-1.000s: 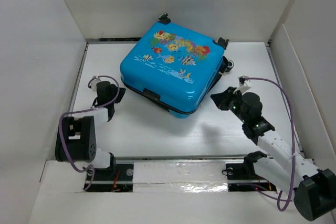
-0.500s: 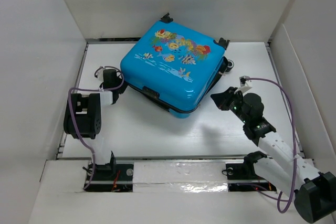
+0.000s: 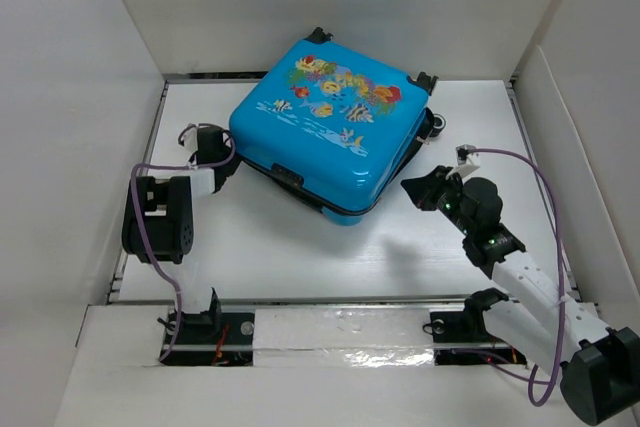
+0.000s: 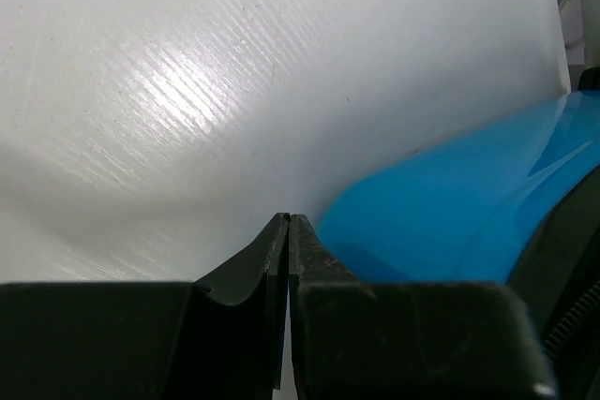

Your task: Pack the luggage

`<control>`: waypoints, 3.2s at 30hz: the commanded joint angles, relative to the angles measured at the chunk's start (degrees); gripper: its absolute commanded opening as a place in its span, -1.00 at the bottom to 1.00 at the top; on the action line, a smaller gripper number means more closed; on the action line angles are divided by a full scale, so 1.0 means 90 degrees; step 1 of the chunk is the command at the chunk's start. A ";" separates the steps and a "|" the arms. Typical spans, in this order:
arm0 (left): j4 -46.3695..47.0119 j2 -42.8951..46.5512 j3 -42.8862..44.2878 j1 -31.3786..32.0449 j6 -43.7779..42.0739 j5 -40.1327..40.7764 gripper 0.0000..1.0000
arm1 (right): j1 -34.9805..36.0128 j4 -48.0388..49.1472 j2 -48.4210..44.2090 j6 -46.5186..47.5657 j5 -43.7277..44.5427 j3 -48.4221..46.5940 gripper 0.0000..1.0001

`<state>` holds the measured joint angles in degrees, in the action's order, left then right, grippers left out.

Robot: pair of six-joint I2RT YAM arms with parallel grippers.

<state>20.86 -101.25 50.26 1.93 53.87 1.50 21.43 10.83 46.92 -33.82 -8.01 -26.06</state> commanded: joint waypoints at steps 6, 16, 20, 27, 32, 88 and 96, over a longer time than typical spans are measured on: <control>-0.0578 0.0460 0.0977 0.0156 -0.0409 -0.0079 -1.00 | 0.0021 0.0291 0.0041 0.0096 -0.0057 0.0044 -0.71; -0.1878 -0.0653 0.2383 0.0215 -0.1208 0.0506 -1.00 | 0.0080 0.0134 -0.0154 0.0145 -0.0145 0.0113 -0.71; -0.2268 -0.0907 0.2696 0.0371 -0.1502 0.1160 -1.00 | 0.0080 0.0203 -0.0154 0.0145 -0.0243 0.0142 -0.71; -0.2699 -0.1201 0.2980 0.0644 -0.1708 0.1913 -1.00 | 0.0216 0.0223 -0.0135 0.0164 -0.0087 0.0181 -0.71; -0.2787 -0.1221 0.2688 0.0644 -0.1552 0.2294 -0.55 | 0.0275 0.0017 -0.0446 0.0213 0.0138 0.0278 -0.44; 0.2106 0.2461 -0.2733 0.2324 -0.1083 -0.2129 -0.61 | 0.1681 0.2820 0.1935 0.1795 0.1495 0.0533 -0.13; 0.2145 0.2452 -0.2460 0.2665 -0.1083 -0.1886 -0.62 | 0.1681 0.3542 0.2443 0.1884 0.1272 0.0494 -0.75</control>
<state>34.72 -79.31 23.92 24.47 44.58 -15.66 36.56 35.11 67.70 -17.91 2.63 -19.55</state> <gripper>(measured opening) 0.191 0.147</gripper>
